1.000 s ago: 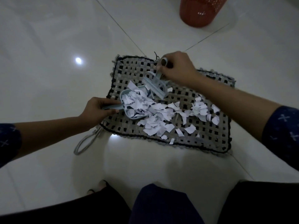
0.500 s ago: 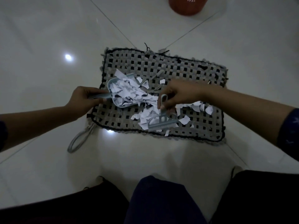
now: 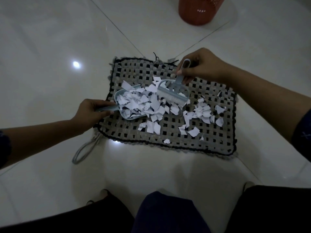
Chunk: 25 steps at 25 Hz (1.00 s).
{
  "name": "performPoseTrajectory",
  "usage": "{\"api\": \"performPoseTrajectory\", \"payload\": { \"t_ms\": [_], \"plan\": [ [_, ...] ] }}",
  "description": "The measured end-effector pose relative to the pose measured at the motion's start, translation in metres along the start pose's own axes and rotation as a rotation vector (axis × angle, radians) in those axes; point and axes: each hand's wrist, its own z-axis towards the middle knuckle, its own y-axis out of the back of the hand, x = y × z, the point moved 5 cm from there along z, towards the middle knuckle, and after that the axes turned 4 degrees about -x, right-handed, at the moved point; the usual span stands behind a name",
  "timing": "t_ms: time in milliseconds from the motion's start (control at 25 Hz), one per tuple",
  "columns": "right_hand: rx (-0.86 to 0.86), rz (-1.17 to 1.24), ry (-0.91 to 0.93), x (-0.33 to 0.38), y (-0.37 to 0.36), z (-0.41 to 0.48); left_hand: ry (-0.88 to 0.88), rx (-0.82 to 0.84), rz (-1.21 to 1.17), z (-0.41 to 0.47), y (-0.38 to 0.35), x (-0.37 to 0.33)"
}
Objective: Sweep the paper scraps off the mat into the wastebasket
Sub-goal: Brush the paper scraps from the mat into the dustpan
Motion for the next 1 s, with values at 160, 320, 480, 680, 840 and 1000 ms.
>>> {"api": "performPoseTrajectory", "payload": {
  "t_ms": [160,320,480,680,840,1000],
  "plan": [
    [-0.470,-0.282,-0.072,-0.025,0.032,0.005,0.016,-0.030,-0.011,-0.002,-0.005,-0.005],
    [-0.545,-0.522,-0.126,-0.032,0.001,-0.011,0.030,-0.059,-0.041,-0.006,-0.009,-0.004],
    [-0.492,-0.417,-0.035,-0.012,-0.041,-0.012,0.049,-0.069,-0.048,-0.008,-0.010,-0.007],
    [-0.449,-0.228,0.051,0.013,-0.074,0.004,0.066,-0.071,-0.063,-0.009,-0.011,-0.009],
    [-0.509,-0.188,0.063,0.025,-0.059,0.012,0.077,-0.082,-0.067,-0.008,-0.009,-0.006],
    [-0.558,-0.319,0.037,0.010,-0.029,0.017,0.068,-0.085,-0.070,-0.010,-0.009,-0.005]
  ]
}}
